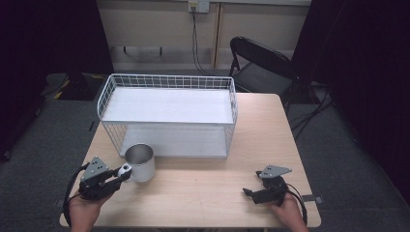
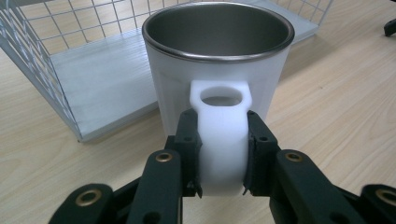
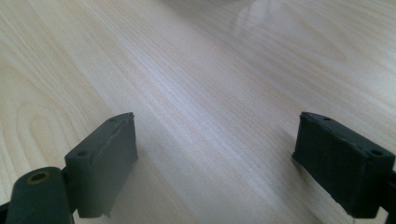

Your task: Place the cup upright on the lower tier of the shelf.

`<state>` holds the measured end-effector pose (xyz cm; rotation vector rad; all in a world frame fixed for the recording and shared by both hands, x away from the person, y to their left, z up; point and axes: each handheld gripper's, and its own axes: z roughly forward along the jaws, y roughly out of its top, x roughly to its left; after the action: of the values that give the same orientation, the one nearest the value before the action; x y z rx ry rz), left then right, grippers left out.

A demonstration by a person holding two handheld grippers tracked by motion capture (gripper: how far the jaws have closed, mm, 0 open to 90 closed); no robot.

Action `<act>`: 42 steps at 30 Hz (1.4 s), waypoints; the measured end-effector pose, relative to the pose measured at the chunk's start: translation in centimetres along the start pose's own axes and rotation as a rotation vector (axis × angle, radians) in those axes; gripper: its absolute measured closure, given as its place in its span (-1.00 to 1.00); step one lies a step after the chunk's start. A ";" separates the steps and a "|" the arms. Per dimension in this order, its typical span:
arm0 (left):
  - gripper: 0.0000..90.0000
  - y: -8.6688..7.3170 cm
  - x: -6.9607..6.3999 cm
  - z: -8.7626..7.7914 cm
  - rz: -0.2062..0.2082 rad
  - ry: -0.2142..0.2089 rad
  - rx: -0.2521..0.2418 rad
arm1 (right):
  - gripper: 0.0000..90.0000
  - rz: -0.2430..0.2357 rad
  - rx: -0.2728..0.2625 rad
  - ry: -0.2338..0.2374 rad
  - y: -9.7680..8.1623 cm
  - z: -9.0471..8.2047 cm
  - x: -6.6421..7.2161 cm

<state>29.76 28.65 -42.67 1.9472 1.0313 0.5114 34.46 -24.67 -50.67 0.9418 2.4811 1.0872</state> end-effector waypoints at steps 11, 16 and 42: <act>0.60 0.8 0.1 0.2 -0.005 0.029 -0.020 | -0.73 0.000 0.000 0.001 0.0 0.0 0.0; 0.60 1.1 -0.2 0.7 -0.001 0.035 -0.024 | -0.73 0.000 0.000 0.001 0.0 0.0 0.0; 0.60 4.3 -1.7 3.3 0.036 0.058 -0.040 | -0.73 0.000 0.000 0.001 0.0 0.0 0.0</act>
<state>33.00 24.33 -40.90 1.9286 1.0159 0.6074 34.47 -24.68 -50.67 0.9415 2.4823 1.0882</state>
